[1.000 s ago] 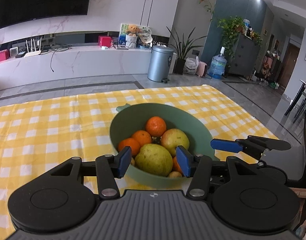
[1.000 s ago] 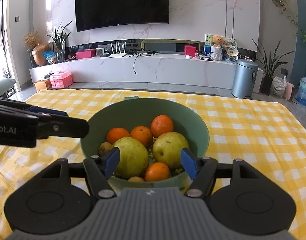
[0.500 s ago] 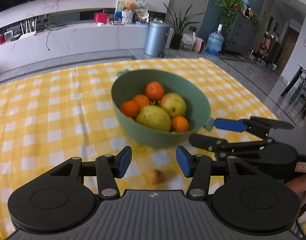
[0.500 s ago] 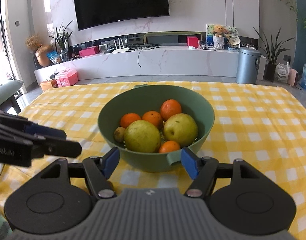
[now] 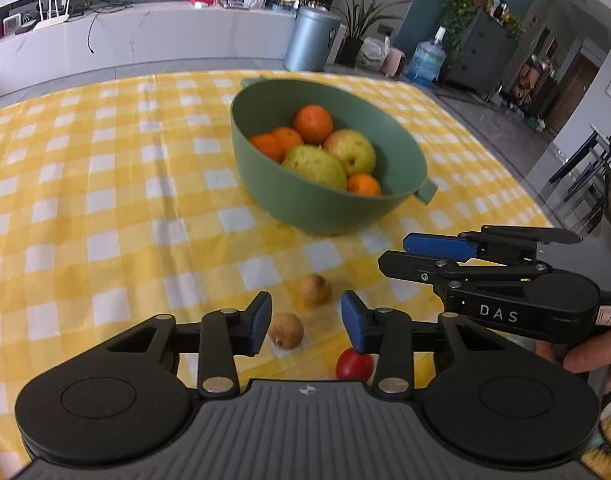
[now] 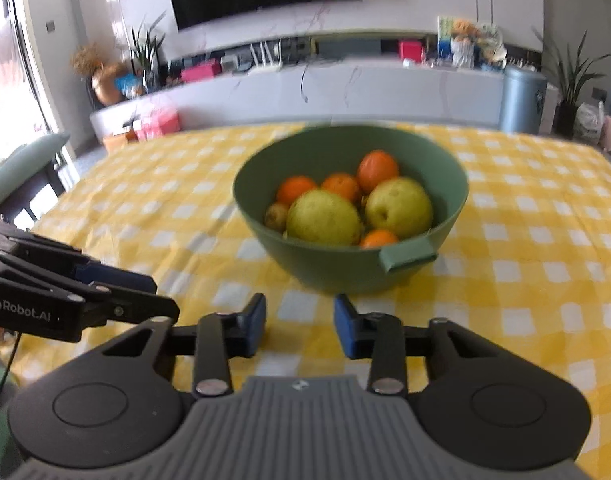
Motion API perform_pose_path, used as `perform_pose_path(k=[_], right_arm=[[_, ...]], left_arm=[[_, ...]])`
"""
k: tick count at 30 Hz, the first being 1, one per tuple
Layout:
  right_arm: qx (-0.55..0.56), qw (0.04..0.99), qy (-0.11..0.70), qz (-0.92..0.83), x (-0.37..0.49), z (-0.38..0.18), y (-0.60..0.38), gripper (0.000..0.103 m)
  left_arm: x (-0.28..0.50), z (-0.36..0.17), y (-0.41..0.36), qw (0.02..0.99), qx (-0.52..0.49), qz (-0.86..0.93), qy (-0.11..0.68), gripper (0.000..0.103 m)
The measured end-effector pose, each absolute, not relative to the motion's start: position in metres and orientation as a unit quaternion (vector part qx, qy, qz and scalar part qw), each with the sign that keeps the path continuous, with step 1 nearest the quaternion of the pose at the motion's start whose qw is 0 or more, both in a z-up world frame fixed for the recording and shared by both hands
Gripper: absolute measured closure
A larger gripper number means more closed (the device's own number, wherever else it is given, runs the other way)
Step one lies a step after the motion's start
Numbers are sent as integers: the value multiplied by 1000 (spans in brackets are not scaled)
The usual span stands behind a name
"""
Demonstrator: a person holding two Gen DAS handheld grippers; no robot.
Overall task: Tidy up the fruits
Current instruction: 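Grasp another small brown fruit with the left tool while the right tool grasps one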
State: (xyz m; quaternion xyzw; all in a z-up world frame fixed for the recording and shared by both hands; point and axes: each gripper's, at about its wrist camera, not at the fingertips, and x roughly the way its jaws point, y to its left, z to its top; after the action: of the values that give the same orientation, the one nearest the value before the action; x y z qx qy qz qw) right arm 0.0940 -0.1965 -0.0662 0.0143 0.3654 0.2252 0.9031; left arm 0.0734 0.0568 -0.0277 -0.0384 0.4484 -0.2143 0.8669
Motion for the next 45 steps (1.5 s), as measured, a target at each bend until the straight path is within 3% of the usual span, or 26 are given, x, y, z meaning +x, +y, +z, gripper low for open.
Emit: perform_pose_path(k=[19, 45], right_arm=[[33, 864, 422, 274, 117, -93, -172, 77], [11, 850, 437, 293, 131, -105, -153, 80]], left_arm=[[85, -65, 40, 854, 13, -193, 484, 75], [89, -52, 68, 876, -39, -136, 461, 76]])
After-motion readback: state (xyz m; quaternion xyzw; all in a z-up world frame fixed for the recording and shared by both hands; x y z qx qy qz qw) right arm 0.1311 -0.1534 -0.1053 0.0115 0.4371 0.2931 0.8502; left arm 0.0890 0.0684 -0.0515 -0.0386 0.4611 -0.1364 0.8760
